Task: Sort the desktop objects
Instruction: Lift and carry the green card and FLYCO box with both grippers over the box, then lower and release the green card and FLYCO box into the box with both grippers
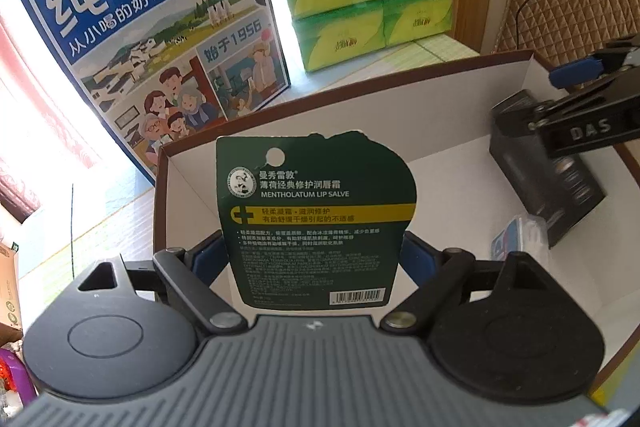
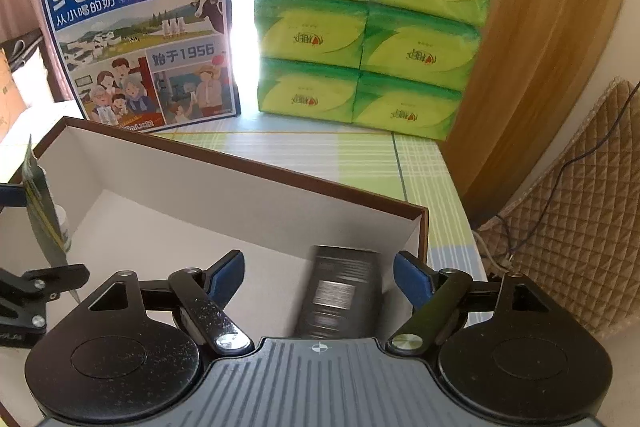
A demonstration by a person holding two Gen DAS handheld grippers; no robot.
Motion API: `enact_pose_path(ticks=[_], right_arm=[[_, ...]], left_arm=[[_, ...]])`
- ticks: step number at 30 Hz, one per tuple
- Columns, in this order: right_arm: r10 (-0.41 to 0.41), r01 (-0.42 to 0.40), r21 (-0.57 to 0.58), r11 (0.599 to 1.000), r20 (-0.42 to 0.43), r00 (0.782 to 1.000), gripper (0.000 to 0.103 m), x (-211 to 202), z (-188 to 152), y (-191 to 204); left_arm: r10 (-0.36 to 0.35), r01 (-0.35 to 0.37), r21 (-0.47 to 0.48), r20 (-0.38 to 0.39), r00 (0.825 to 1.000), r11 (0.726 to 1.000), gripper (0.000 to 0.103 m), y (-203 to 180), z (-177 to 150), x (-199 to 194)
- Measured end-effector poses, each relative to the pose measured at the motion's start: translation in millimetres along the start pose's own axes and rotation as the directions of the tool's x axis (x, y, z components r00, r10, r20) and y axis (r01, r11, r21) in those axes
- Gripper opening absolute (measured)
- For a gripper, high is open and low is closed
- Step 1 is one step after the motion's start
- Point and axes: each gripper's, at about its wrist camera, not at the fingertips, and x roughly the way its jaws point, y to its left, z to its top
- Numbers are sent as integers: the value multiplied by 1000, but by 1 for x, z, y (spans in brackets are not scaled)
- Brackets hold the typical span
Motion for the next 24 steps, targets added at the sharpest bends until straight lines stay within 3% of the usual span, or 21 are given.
enact_pose_path(ticks=[10, 14, 24], right_arm=[[32, -32, 18, 999, -6, 999, 83, -4, -5, -4], [46, -46, 14, 999, -1, 999, 88, -8, -7, -4], [69, -69, 25, 997, -5, 998, 96, -19, -13, -5]], left_arm=[[23, -24, -24, -49, 999, 999, 88, 6, -2, 12], [38, -39, -30, -44, 998, 999, 93, 10, -2, 10], [48, -50, -60, -28, 998, 997, 94, 21, -4, -7]])
